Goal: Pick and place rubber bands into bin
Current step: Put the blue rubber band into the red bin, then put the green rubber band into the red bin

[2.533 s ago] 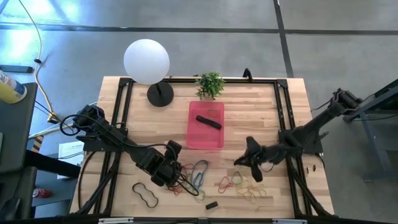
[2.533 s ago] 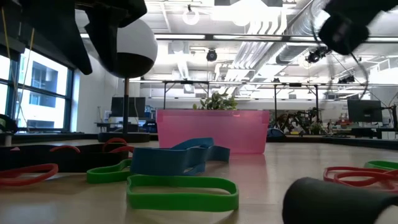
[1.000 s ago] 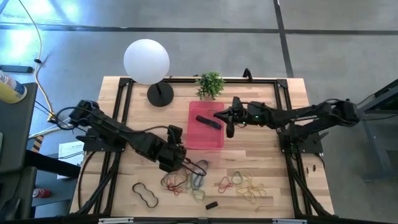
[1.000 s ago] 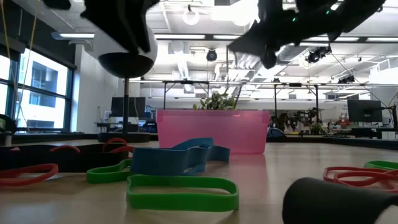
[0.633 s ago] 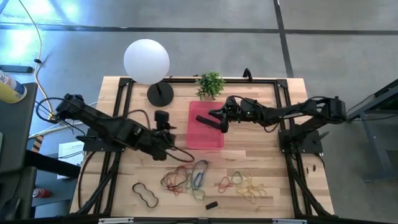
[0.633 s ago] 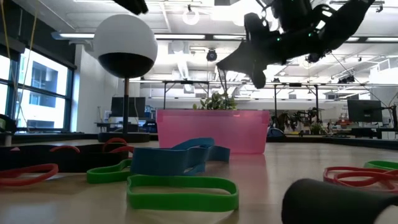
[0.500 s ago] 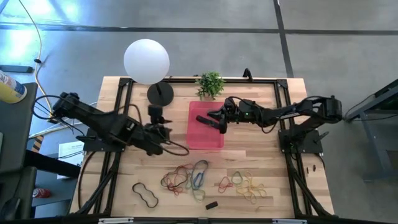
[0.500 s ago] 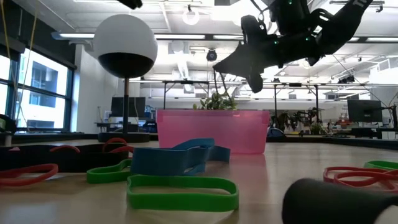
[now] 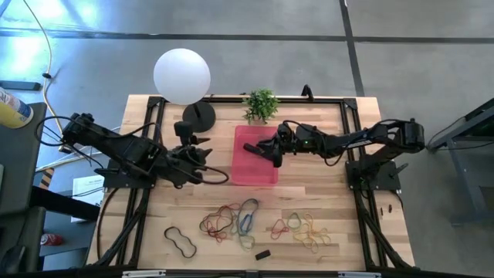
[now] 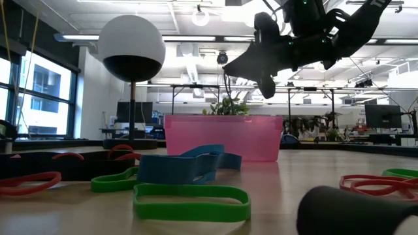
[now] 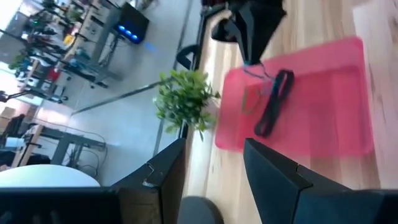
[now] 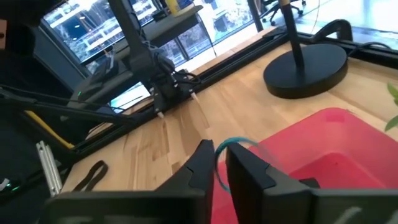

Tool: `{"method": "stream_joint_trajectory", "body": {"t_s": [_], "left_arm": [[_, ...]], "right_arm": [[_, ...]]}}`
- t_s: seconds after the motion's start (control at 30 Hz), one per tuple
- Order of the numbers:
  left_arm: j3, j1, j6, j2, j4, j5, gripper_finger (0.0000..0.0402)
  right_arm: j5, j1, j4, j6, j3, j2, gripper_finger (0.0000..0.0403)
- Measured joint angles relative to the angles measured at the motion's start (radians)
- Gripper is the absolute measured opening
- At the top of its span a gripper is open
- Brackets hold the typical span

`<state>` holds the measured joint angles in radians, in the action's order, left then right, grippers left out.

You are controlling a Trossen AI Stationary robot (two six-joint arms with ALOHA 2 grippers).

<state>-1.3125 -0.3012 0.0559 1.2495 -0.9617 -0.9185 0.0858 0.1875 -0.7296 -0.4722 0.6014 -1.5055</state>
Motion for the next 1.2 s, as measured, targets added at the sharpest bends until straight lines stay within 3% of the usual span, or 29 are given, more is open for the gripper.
{"method": "stream_joint_trajectory", "body": {"t_s": [0.2,0.3,0.7,0.93,1.07,1.2], "left_arm": [[0.0,0.0,-0.011,0.0,0.054,-0.009,0.015],[0.0,0.0,-0.027,0.0,0.054,0.039,0.015],[0.0,0.0,-0.261,0.021,0.036,0.139,0.015],[0.0,0.0,-0.227,0.097,0.036,0.369,0.015],[0.0,0.0,-0.142,0.141,0.035,0.525,0.015],[0.0,0.0,-0.039,0.176,0.004,0.647,0.015]], "right_arm": [[0.001,0.0,0.036,-0.025,0.0,0.0,0.01],[0.01,0.0,0.055,-0.024,0.0,0.0,0.012],[0.152,0.0,0.148,0.039,0.0,0.004,0.0162],[0.264,-0.059,0.173,0.069,0.0,0.072,0.0157],[0.259,-0.141,0.227,0.058,0.0,0.135,0.0152],[0.175,-0.252,0.33,-0.025,0.0,0.183,0.0147]]}}
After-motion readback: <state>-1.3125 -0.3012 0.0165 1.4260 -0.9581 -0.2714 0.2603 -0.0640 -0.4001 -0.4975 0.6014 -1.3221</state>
